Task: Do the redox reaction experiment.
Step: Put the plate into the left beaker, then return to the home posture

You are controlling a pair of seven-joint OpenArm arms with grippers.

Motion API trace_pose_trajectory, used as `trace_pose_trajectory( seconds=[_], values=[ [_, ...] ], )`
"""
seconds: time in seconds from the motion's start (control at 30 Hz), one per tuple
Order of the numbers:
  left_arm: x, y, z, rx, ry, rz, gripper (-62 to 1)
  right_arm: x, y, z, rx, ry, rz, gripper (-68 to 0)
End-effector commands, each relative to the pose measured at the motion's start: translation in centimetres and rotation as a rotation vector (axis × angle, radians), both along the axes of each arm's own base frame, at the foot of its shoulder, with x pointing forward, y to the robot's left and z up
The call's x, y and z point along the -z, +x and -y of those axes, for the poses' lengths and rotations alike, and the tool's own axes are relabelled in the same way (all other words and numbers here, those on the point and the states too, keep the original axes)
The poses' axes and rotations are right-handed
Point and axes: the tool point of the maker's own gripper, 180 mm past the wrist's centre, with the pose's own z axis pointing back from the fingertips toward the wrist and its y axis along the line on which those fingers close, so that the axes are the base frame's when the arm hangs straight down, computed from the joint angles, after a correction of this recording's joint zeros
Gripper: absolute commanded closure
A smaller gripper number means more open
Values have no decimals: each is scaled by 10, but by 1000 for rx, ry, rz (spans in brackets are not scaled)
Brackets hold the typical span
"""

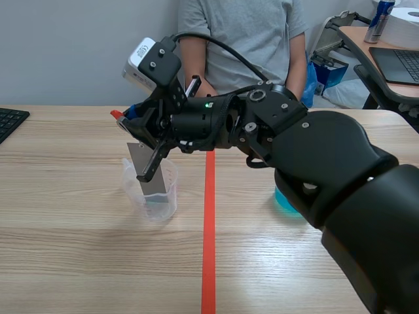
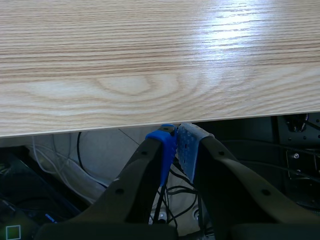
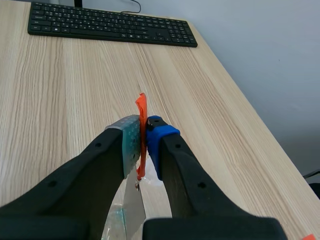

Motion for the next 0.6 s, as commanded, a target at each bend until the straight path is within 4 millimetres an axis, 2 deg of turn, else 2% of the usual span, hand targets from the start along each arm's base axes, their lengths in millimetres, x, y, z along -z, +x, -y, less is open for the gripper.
trace_pose_trajectory(
  seconds=[0.0,0.17,0.3,0.47,0.53,0.57],
  values=[
    [-2,4,3,4,-9,14,-58,-8,5,1,-1,0,22,-93],
    [-2,4,3,4,-9,14,-58,-5,-10,-7,-68,1,7,-276],
    [-2,4,3,4,-9,14,-65,1,-28,-21,-131,-10,2,-419],
    [-2,4,3,4,-9,15,-190,8,-50,-35,-195,-9,-12,-613],
    [-2,4,3,4,-9,15,-237,11,-56,-37,-203,-5,-26,-671],
    [-2,4,3,4,-9,15,-261,12,-58,-38,-204,-3,-32,-679]
  ],
)
